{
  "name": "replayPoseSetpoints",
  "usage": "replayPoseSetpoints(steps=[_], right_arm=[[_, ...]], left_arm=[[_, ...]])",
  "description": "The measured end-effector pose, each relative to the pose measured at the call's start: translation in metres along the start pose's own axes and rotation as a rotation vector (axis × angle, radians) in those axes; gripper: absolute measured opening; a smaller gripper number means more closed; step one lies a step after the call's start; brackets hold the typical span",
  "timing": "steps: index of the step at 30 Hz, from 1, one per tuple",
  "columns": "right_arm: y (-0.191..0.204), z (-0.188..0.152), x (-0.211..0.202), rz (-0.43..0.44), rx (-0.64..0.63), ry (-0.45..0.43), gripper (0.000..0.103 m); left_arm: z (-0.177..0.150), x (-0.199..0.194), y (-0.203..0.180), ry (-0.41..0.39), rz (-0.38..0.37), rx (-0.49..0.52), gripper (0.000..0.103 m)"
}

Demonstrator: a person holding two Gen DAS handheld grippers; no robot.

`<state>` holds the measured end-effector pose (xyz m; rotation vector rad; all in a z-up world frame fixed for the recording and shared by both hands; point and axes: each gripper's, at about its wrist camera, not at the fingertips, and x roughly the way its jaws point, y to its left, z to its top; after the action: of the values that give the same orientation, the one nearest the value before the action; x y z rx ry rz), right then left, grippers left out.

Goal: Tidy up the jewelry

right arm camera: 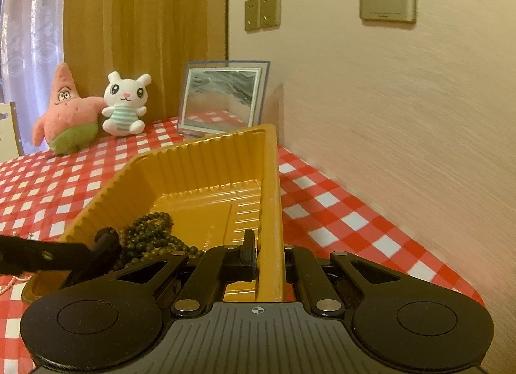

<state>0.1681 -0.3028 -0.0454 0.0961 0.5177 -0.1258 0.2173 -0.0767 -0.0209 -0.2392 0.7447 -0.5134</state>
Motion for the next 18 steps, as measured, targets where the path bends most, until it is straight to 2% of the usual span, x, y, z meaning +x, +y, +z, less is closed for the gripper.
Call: replayPoseSetpoints(steps=[5, 9, 15, 18], right_arm=[[-0.008, -0.003, -0.003, -0.012, 0.009, 0.009, 0.003], [-0.013, -0.006, -0.007, -0.020, 0.016, 0.013, 0.003], [-0.014, -0.007, -0.015, -0.026, 0.015, 0.011, 0.003], [-0.014, -0.008, -0.017, -0.029, 0.014, 0.010, 0.003]], left_arm=[[-0.004, -0.027, 0.012, -0.037, 0.032, -0.020, 0.024], [-0.015, -0.050, 0.029, -0.050, 0.125, -0.020, 0.024], [-0.033, -0.074, 0.067, -0.038, 0.273, -0.081, 0.024], [-0.038, -0.080, 0.079, -0.034, 0.325, -0.088, 0.024]])
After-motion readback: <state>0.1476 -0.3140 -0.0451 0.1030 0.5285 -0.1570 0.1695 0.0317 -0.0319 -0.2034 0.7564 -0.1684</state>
